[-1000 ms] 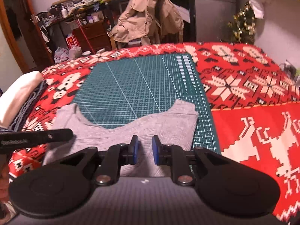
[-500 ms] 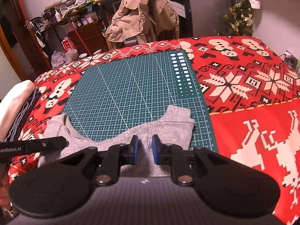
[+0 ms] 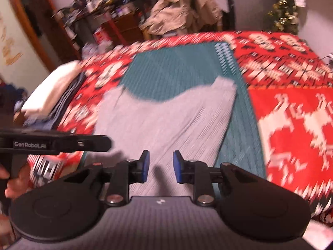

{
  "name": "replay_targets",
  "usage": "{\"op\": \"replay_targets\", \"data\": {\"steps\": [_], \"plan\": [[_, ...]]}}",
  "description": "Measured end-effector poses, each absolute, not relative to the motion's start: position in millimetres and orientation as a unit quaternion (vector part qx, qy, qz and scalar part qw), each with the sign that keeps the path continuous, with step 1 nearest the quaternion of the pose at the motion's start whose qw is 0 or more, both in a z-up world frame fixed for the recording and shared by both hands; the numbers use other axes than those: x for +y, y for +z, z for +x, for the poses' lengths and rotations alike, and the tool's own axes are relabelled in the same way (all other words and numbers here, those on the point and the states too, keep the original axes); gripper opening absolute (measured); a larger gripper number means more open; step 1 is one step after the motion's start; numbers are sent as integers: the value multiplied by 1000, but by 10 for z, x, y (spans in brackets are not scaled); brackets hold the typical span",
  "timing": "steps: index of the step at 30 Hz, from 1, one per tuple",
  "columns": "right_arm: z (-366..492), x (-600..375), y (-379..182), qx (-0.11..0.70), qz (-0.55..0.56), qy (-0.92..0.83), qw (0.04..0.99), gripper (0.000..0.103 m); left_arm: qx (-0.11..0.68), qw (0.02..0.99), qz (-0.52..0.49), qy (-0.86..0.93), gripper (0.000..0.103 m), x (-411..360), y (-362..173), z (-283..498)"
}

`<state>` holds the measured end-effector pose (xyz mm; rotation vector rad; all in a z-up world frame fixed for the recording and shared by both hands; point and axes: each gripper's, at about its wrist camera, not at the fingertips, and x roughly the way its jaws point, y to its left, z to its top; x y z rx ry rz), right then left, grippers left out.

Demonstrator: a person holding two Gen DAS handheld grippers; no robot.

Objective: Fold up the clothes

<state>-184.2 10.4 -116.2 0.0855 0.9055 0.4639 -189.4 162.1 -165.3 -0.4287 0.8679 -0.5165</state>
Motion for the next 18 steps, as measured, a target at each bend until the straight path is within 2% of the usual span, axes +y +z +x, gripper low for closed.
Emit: {"op": "replay_targets", "data": {"steps": [5, 8, 15, 17, 18], "plan": [[-2074, 257, -1306, 453, 7, 222, 863, 27, 432, 857, -151, -235, 6, 1432, -1774, -2004], [-2194, 298, -1314, 445, -15, 214, 869, 27, 438, 854, -163, -228, 6, 1463, -1780, -2033], [-2357, 216, -1274, 443, 5, 205, 873, 27, 434, 864, -128, -222, 6, 1387, -1713, -2232], [-2395, 195, -1262, 438, 12, 208, 875, 24, 431, 863, -137, -227, 6, 1393, -1715, -2237], [-2401, 202, -1258, 436, 14, 211, 874, 19, 430, 862, -141, -229, 6, 1396, -1716, -2240]]}}
